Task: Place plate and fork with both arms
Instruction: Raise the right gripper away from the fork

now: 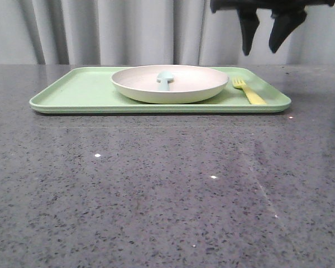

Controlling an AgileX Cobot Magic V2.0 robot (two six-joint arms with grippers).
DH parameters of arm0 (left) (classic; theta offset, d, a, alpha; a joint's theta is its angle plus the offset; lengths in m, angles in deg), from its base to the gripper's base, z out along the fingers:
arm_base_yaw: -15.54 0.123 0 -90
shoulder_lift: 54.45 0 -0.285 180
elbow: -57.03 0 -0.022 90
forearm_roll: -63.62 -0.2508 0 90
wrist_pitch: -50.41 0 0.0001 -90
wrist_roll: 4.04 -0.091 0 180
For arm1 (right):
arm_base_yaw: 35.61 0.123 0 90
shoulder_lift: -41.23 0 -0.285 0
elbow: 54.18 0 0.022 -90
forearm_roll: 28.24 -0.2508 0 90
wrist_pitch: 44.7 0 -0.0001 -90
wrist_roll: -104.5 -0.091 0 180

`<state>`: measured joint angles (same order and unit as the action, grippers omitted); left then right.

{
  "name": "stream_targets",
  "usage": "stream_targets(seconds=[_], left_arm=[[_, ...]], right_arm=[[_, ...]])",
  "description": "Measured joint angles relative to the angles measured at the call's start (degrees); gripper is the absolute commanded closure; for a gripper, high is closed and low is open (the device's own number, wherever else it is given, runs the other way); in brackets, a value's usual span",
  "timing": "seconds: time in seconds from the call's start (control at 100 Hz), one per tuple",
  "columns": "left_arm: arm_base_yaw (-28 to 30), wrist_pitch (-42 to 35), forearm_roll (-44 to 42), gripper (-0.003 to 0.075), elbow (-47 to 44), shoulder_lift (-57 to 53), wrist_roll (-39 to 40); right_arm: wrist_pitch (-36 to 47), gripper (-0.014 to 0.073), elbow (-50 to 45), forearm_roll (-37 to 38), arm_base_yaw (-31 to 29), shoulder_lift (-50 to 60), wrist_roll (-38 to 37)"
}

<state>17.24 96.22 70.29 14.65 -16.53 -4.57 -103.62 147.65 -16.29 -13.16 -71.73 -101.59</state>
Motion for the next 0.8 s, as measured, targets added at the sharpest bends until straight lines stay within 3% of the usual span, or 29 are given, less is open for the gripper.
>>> stream_targets(seconds=[0.41,0.8], left_arm=[[0.00,0.00,0.00,0.0321,0.00,0.00,0.00],[0.00,0.00,0.00,0.0321,0.00,0.00,0.00]], right_arm=[[-3.91,0.0242,-1.78,2.28,0.00,13.95,6.11],[3.16,0.0242,-25.54,6.39,-1.93,34.16,7.09]])
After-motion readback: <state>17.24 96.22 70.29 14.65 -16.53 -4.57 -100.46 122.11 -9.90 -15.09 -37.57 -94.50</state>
